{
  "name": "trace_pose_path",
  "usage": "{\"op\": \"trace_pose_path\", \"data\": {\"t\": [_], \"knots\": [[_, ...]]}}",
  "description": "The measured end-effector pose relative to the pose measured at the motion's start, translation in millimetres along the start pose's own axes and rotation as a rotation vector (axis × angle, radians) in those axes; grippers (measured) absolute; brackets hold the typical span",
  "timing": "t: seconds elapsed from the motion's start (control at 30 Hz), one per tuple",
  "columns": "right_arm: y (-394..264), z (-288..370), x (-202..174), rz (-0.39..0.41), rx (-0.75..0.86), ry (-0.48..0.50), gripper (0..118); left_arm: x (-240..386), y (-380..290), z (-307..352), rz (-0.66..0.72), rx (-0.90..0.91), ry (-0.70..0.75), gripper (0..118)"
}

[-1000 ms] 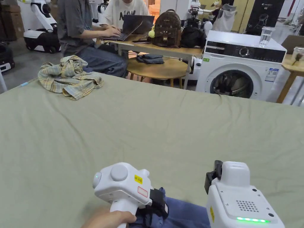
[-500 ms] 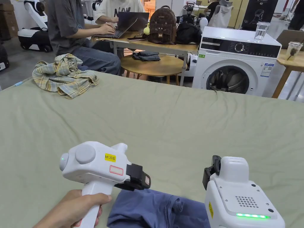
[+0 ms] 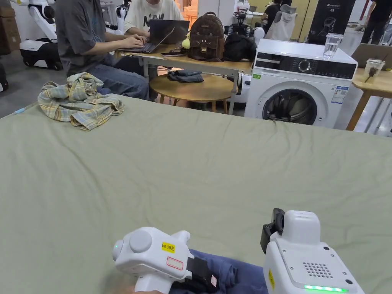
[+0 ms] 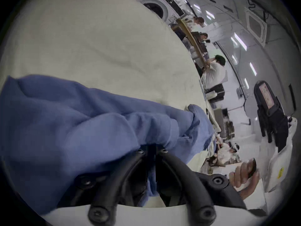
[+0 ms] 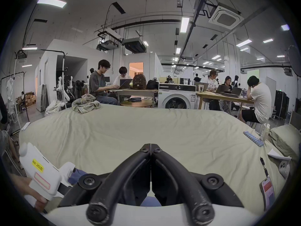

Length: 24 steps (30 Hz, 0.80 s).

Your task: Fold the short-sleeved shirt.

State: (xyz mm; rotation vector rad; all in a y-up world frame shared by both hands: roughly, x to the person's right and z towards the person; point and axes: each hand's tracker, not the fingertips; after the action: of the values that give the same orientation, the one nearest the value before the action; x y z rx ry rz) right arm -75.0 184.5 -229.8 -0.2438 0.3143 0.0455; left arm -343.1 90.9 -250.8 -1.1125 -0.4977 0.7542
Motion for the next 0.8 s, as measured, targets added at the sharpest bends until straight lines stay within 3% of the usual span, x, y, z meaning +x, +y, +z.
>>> {"op": "trace_pose_path", "data": {"t": [0.07, 0.3, 0.5, 0.7, 0.8], "knots": [[-0.8, 0.0, 1.2, -0.006, -0.003, 0.004, 0, -9.4, -1.9, -0.5, 0.047, 0.031, -0.067, 4], [-1.8, -1.1, 0.6, -0.019, -0.004, 0.005, 0, -4.0, -3.4, 8.7, 0.038, 0.033, -0.068, 4], [-0.1, 0.5, 0.6, -0.012, 0.003, 0.012, 0, 5.4, -1.6, 55.0, -0.006, 0.047, -0.078, 5], [3.9, 1.0, -0.9, -0.004, 0.019, 0.012, 0, -21.8, 2.7, 124.1, 0.008, 0.185, 0.027, 53], [4.5, 0.5, -2.3, -0.006, 0.021, 0.015, 0, -46.1, 4.7, 143.3, 0.026, 0.192, 0.067, 61]]}}
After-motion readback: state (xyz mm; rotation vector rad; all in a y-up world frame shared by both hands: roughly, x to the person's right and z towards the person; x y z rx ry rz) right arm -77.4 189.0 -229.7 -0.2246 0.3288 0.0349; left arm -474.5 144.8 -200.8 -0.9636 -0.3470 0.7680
